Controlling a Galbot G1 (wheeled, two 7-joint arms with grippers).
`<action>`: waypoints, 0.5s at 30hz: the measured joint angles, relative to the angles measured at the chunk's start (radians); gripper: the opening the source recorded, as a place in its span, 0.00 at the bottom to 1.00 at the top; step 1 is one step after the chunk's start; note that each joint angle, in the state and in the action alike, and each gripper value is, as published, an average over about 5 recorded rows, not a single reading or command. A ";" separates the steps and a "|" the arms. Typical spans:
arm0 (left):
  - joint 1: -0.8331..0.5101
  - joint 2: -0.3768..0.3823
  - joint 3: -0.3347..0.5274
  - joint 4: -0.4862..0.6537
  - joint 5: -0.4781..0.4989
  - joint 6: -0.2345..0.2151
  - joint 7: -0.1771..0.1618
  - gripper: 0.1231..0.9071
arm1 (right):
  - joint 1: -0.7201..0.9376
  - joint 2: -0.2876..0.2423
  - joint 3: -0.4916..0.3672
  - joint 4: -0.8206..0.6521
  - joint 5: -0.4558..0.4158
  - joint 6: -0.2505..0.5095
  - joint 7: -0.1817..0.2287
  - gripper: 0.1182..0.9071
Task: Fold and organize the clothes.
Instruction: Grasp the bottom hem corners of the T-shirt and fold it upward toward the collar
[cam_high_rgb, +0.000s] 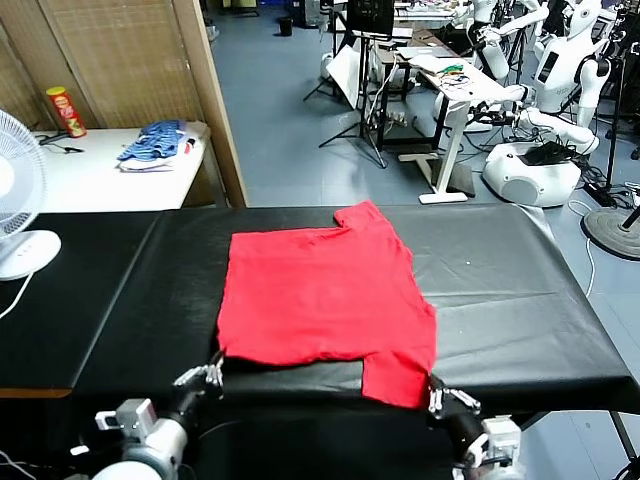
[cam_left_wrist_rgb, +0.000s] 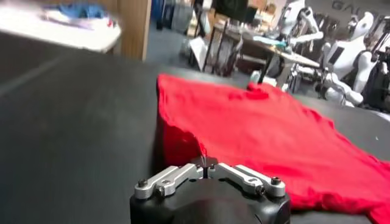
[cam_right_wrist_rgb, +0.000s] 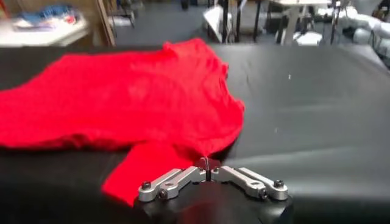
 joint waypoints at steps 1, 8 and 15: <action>-0.017 -0.003 0.003 0.011 0.003 -0.005 -0.001 0.00 | 0.028 -0.008 -0.005 -0.022 0.005 0.011 0.000 0.01; -0.127 -0.005 0.028 0.091 0.049 -0.025 -0.003 0.00 | 0.202 -0.051 -0.052 -0.169 0.025 0.047 0.000 0.01; -0.189 0.003 0.047 0.160 0.097 -0.042 -0.003 0.00 | 0.330 -0.058 -0.117 -0.306 0.020 0.071 -0.001 0.01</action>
